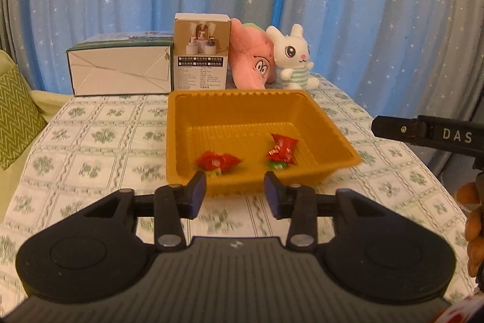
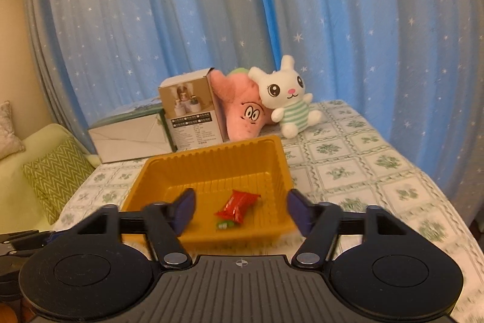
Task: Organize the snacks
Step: 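Withdraw both grippers from the tray back over the snacks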
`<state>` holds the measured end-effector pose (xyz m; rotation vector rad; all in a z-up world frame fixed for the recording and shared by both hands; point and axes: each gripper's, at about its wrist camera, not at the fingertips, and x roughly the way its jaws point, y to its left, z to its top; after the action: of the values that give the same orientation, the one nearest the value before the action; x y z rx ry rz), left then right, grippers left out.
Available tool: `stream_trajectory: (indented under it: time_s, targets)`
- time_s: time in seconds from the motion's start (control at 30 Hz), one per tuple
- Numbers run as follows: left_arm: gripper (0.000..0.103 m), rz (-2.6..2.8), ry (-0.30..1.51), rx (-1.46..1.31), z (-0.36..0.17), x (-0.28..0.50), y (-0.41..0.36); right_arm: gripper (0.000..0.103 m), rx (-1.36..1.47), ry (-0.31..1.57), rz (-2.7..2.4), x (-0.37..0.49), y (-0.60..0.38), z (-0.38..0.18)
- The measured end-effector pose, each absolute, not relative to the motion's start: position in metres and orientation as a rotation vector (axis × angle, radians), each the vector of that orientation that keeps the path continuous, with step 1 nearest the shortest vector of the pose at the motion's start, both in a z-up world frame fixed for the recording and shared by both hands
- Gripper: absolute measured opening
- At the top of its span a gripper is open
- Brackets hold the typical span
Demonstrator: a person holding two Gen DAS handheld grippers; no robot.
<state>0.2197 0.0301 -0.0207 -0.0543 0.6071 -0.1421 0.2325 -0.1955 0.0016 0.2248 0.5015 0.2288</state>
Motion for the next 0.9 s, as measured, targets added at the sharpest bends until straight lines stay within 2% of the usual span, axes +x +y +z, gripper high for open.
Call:
stream_trajectory:
  time_s: [0.1, 0.2, 0.27, 0.33, 0.4, 0.67, 0.9]
  targets:
    - [0.049, -0.146, 0.621, -0.073, -0.019, 0.190, 0.030, 0.069, 0.233, 0.526, 0.230, 0.201, -0.197, -0.001]
    - [0.050, -0.168, 0.624, -0.089, -0.017, 0.160, 0.030, 0.069, 0.246, 0.543, 0.219, 0.168, -0.201, -0.004]
    - [0.055, -0.170, 0.625, -0.087, -0.015, 0.140, 0.031, 0.069, 0.257, 0.553, 0.210, 0.146, -0.205, -0.006]
    - [0.066, -0.152, 0.628, -0.079, -0.014, 0.120, 0.031, 0.069, 0.267, 0.566, 0.196, 0.126, -0.208, -0.008]
    - [0.071, -0.131, 0.629, -0.069, -0.014, 0.103, 0.031, 0.069, 0.275, 0.578, 0.184, 0.108, -0.211, -0.009]
    - [0.073, -0.094, 0.659, -0.053, -0.021, 0.051, 0.028, 0.069, 0.233, 0.619, 0.178, 0.048, -0.210, -0.015]
    - [0.073, -0.070, 0.700, -0.067, -0.033, 0.037, 0.030, 0.069, 0.203, 0.671, 0.149, 0.028, -0.211, -0.031]
